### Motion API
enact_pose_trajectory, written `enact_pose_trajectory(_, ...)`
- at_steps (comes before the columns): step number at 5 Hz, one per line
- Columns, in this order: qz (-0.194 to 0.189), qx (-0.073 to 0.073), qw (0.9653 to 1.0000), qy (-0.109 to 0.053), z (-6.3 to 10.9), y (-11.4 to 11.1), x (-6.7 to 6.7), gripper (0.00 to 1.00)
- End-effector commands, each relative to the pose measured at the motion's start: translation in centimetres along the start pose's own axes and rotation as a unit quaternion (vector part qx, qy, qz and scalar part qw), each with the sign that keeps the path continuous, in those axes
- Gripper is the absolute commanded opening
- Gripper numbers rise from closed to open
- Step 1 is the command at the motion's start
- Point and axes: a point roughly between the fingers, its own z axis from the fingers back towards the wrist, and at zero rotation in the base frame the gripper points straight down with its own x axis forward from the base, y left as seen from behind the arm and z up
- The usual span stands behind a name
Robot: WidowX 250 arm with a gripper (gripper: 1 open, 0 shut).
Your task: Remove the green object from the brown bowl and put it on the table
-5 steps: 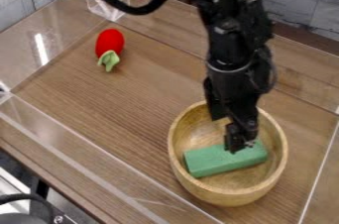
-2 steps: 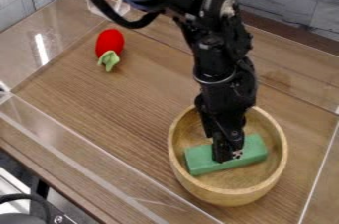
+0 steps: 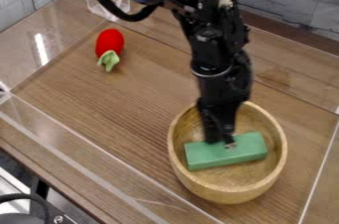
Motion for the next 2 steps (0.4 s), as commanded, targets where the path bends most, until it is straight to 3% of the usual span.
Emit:
enact_pose_trajectory(1, 0.026, 0.027, 0.9990, -0.025, 3.65, 0.73, 0.69, 0.00)
enact_pose_trajectory(2, 0.033, 0.030, 0.9987, -0.024, 4.16, 0.51, 0.17, 0.00)
